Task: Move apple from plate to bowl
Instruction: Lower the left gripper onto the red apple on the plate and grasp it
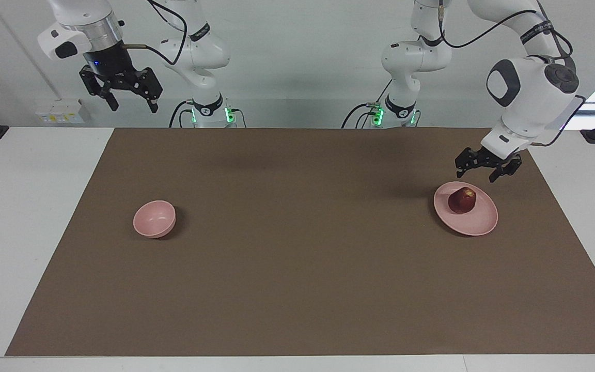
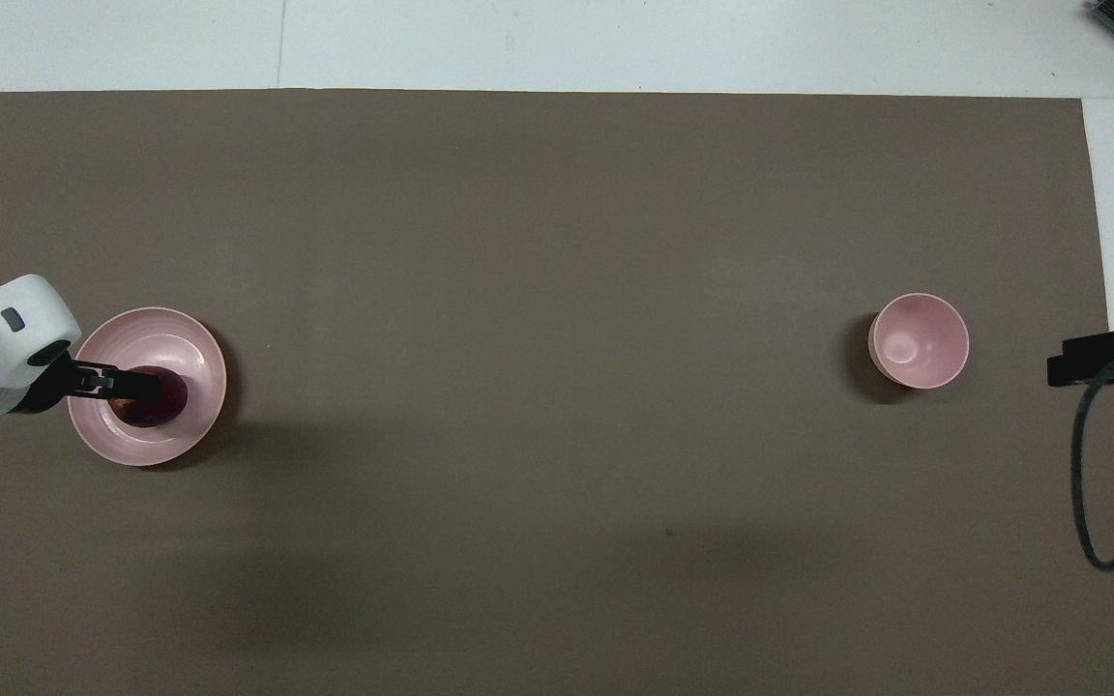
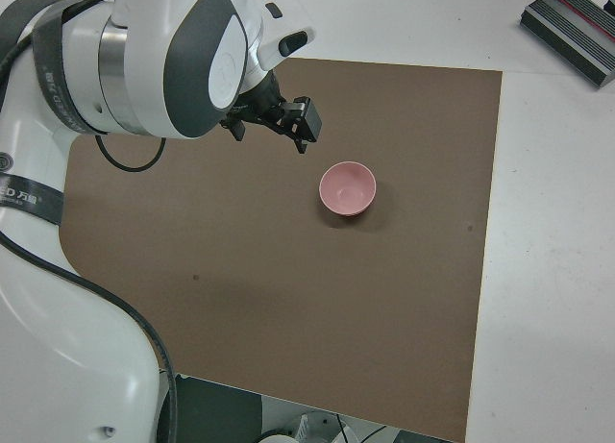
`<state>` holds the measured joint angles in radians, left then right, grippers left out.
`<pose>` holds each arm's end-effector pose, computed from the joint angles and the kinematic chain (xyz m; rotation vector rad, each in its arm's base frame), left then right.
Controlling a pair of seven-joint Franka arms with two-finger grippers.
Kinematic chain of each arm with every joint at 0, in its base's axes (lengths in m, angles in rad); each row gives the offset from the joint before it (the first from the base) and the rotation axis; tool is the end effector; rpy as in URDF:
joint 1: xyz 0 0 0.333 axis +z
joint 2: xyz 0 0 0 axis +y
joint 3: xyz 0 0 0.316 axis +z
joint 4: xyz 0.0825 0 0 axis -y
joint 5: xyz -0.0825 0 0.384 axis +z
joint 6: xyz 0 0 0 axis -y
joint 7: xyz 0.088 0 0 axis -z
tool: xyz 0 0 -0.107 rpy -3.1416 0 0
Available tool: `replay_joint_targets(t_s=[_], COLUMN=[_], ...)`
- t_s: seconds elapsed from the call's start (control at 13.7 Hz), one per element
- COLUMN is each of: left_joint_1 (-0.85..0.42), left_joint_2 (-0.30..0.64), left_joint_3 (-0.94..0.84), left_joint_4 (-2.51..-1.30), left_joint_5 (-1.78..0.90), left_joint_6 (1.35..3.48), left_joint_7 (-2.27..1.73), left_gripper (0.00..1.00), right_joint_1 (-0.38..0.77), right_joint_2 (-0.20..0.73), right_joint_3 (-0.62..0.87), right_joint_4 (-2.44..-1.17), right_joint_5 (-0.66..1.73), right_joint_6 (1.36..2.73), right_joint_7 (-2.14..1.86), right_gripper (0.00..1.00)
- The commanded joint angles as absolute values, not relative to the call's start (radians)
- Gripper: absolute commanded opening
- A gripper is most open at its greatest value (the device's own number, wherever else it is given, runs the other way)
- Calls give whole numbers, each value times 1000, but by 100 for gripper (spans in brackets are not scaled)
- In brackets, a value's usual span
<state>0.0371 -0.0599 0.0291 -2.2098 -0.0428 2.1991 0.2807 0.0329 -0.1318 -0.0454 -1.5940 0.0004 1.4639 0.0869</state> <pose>0.5221 0.0332 0.4097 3.0984 -0.2956 0.0853 0.5012 -0.0081 0.6738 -3.1313 0.1551 -0.0021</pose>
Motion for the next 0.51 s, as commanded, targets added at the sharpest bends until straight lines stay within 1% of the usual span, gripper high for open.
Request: replay_joint_targets(t_s=[0.0,0.22,0.44], left_joint_1=[84,94,92], left_joint_2=[-48,-15,1], left_joint_3=[26,26,26], left_joint_4=[-2281,-2287,-2341], left_joint_5=[-61,-60,-78], left_joint_6=[2347,2374,2472], left_joint_7=[302,302,293], left_gripper=[100,100,100], right_joint_1=[26,26,26], right_joint_2=[-132,-133,-133], right_joint_3=[-46,-46,-46], right_joint_4=[-1589,-1589,-1595], right_joint_5=[2,2,2], right_joint_6=[1457,1457,1457], right_joint_7=[72,72,72], right_gripper=[100,100,100])
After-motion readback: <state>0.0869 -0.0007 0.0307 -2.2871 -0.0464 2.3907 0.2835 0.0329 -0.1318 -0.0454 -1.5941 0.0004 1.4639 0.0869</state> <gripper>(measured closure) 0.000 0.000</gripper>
